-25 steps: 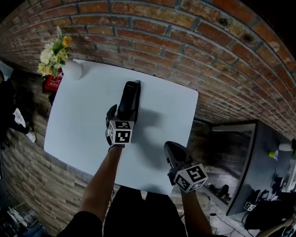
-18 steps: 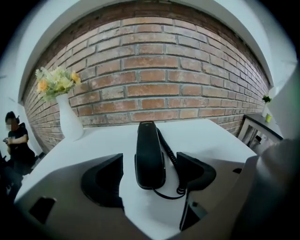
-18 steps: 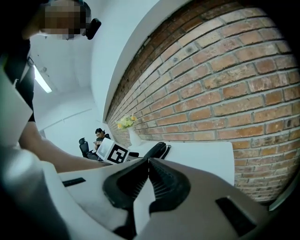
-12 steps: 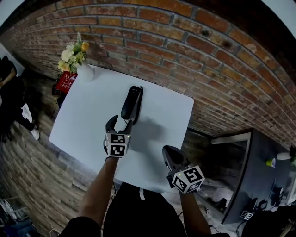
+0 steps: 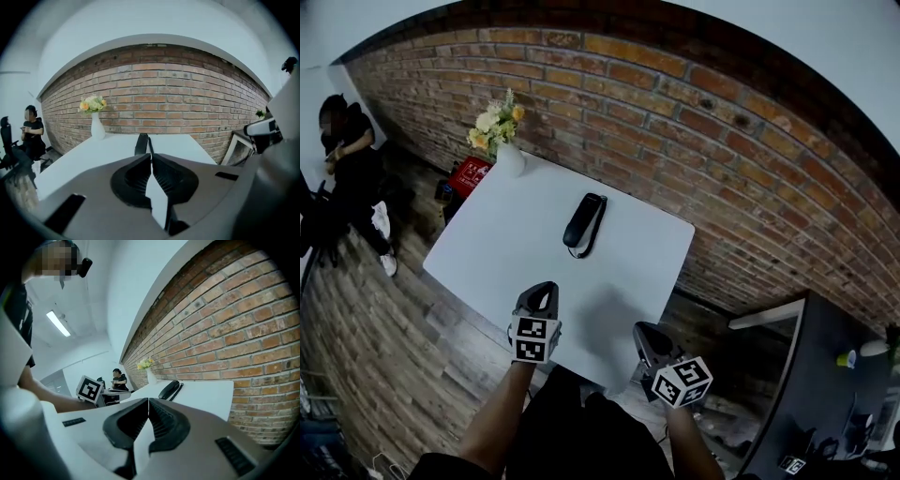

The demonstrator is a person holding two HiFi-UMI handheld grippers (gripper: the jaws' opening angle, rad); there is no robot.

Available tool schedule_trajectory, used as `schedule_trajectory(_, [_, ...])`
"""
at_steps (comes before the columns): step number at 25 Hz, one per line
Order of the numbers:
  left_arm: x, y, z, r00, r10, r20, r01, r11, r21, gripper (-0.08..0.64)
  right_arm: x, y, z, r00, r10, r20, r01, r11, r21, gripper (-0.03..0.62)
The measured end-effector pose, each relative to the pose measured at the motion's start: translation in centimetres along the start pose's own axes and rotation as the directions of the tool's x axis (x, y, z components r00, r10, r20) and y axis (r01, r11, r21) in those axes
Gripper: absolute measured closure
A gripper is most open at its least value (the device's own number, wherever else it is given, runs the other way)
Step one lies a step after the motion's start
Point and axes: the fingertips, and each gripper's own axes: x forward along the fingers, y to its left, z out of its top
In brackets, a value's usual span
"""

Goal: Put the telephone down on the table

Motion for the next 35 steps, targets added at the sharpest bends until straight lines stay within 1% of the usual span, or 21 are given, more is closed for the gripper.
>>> schedule_trajectory(4, [-4.0, -0.3, -0.8, 1.0, 0.008, 0.016, -0.008, 1.0, -0.024, 0.546, -1.2, 1.0, -0.1, 1.0, 0.031, 0.002, -0.031, 0.999, -0.027, 0.571])
schedule_trajectory(6, [-5.7, -0.6, -0.9, 1.0, -0.005, 0.029, 0.007, 0.998, -0.056, 0.546, -1.8, 1.5, 0.4, 0.999, 0.038, 0.011, -0.038, 0.998, -0.043, 0.571])
schedule_trajectory(7, [-6.5, -0.8, -0.9, 0.999, -0.012, 0.033, 0.014, 0.998, -0.069, 0.546, -2.1, 1.7, 0.6, 0.999, 0.038, 0.018, -0.038, 0.998, -0.049, 0.571])
schedule_trajectory(10, [-8.3, -0.9, -1.2, 0.999, -0.028, 0.038, 0.03, 0.997, -0.073, 0.546, -2.9, 2.4, 1.5, 0.999, 0.032, 0.038, -0.029, 0.997, -0.069, 0.571])
schedule_trajectory(14, [-10.2, -0.3, -1.0, 0.997, -0.043, 0.063, 0.05, 0.993, -0.111, 0.546, -3.5, 3.3, 2.2, 0.998, 0.021, 0.054, -0.016, 0.996, -0.09, 0.571])
schedule_trajectory(15, [-10.6, -0.1, -0.8, 0.996, -0.049, 0.069, 0.056, 0.993, -0.107, 0.546, -3.6, 3.6, 2.3, 0.998, 0.017, 0.059, -0.012, 0.996, -0.091, 0.571])
schedule_trajectory(19, [-12.1, 0.5, 0.4, 0.991, -0.092, 0.101, 0.098, 0.994, -0.049, 0.546, -3.7, 4.8, 3.0, 0.997, 0.0, 0.078, 0.008, 0.995, -0.097, 0.571])
schedule_trajectory(21, [-12.8, 1.0, 0.9, 0.987, -0.113, 0.116, 0.118, 0.992, -0.035, 0.546, -3.6, 5.6, 3.3, 0.996, -0.01, 0.084, 0.019, 0.994, -0.103, 0.571])
schedule_trajectory(23, [-13.3, 1.7, 1.1, 0.984, -0.129, 0.124, 0.133, 0.991, -0.029, 0.546, -3.5, 6.3, 3.6, 0.995, -0.023, 0.094, 0.033, 0.994, -0.106, 0.571])
schedule_trajectory(27, [-13.7, 3.1, 1.3, 0.98, -0.152, 0.125, 0.159, 0.986, -0.048, 0.546, -3.3, 7.3, 4.5, 0.991, -0.047, 0.123, 0.059, 0.994, -0.097, 0.571])
schedule_trajectory(31, [-13.9, 3.6, 2.3, 0.972, -0.176, 0.154, 0.181, 0.983, -0.017, 0.546, -2.9, 8.1, 5.1, 0.988, -0.066, 0.137, 0.081, 0.992, -0.101, 0.571])
schedule_trajectory(35, [-13.8, 3.4, 2.9, 0.963, -0.213, 0.166, 0.217, 0.976, -0.007, 0.546, -2.6, 8.6, 5.1, 0.987, -0.077, 0.139, 0.093, 0.99, -0.106, 0.571])
